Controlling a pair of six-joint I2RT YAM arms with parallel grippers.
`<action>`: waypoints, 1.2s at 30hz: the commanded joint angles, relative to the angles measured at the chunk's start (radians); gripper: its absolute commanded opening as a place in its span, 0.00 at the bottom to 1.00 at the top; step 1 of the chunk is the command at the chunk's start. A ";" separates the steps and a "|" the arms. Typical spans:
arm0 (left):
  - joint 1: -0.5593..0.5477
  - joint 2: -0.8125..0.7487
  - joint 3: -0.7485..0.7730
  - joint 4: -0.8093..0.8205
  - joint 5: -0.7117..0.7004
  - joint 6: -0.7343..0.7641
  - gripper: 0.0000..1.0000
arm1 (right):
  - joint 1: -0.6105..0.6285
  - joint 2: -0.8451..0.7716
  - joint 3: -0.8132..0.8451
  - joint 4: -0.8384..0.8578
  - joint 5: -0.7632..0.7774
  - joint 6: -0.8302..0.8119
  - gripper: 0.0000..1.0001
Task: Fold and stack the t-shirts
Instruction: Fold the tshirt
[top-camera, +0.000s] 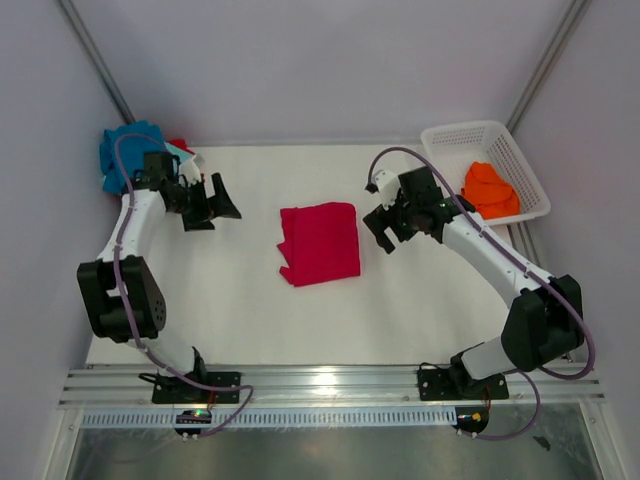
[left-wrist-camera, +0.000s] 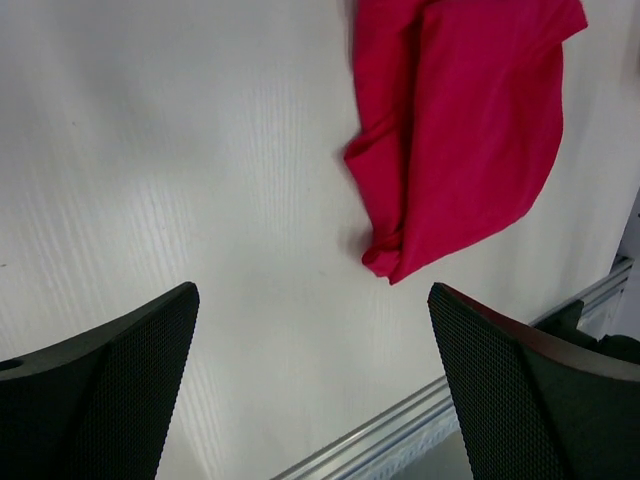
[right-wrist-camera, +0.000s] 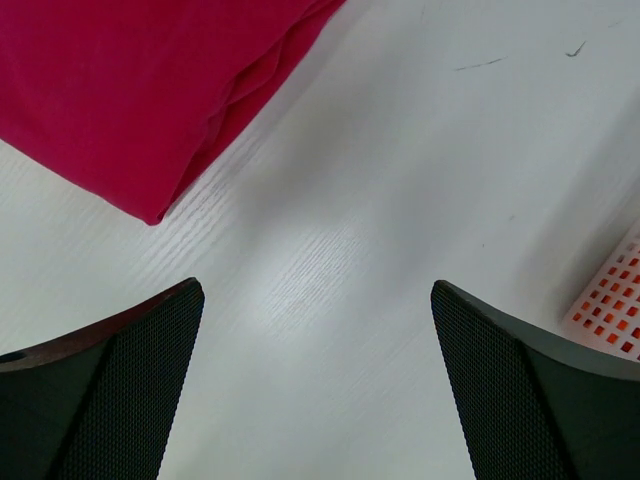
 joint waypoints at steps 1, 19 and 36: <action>-0.001 0.053 0.012 -0.080 0.066 0.093 0.98 | -0.026 -0.034 -0.018 0.102 -0.086 0.016 0.99; -0.002 0.305 0.069 0.070 0.270 0.140 0.99 | -0.026 0.045 -0.020 0.082 -0.128 0.036 0.99; -0.194 0.413 0.064 0.165 0.112 0.119 0.99 | -0.026 0.128 0.005 0.062 -0.160 0.039 0.99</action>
